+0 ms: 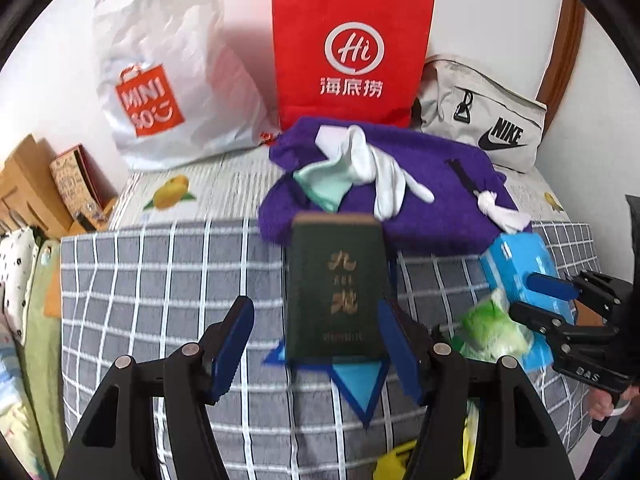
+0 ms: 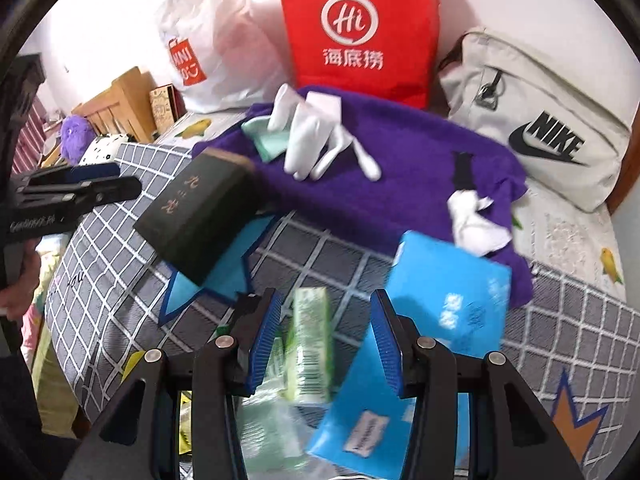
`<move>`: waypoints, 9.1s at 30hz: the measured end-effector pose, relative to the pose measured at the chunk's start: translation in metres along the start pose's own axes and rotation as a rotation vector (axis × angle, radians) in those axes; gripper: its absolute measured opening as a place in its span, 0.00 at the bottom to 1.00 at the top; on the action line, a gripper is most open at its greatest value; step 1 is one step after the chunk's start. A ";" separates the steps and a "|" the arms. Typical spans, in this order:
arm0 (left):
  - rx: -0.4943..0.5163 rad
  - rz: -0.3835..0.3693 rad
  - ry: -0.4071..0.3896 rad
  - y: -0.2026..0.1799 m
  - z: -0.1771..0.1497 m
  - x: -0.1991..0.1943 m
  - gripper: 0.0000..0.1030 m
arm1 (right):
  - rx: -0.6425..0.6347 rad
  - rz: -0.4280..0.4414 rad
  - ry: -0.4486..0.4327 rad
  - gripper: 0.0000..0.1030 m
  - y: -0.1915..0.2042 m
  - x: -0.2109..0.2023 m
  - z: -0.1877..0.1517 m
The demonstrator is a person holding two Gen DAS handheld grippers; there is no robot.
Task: Organize soft objects
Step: 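Grasp the green-and-white packet in the pile with the right tool, then grasp the yellow pouch with the left tool while the right tool holds the packet, then carry the packet and yellow pouch over the purple towel with both tools, then release the packet with the right tool while the left tool releases the yellow pouch, then move both tools back to the pile, left tool toward the black strap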
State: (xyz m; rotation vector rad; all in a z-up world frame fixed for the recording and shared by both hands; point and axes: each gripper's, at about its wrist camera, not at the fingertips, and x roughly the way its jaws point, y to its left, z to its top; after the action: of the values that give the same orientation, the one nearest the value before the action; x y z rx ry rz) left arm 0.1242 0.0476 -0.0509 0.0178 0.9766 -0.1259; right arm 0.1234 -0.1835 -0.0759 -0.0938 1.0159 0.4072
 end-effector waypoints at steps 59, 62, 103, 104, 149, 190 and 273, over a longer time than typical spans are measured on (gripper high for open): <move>0.032 -0.129 0.157 -0.045 -0.133 0.001 0.24 | 0.129 -0.138 -0.150 0.15 0.016 -0.085 -0.077; 0.033 -0.116 0.129 -0.039 -0.127 -0.009 0.18 | 0.142 -0.137 -0.161 0.15 0.014 -0.091 -0.081; 0.005 -0.109 -0.015 -0.013 -0.019 -0.045 0.17 | 0.160 -0.111 -0.190 0.15 -0.007 -0.099 -0.034; 0.008 -0.111 -0.019 -0.013 -0.016 -0.045 0.17 | 0.161 -0.111 -0.189 0.15 -0.008 -0.098 -0.032; 0.044 -0.025 -0.020 -0.038 0.107 0.047 0.17 | 0.222 -0.159 -0.202 0.15 -0.084 -0.014 0.066; 0.183 0.071 0.093 -0.093 0.140 0.145 0.18 | 0.205 -0.096 -0.015 0.16 -0.114 0.086 0.097; 0.051 -0.104 0.176 -0.101 -0.094 0.039 0.16 | 0.307 -0.121 -0.086 0.50 -0.047 -0.072 -0.115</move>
State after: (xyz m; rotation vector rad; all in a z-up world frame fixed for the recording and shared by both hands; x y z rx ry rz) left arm 0.0564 -0.0494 -0.1320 0.0254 1.1503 -0.2477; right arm 0.0154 -0.2777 -0.0817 0.1367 0.9719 0.1405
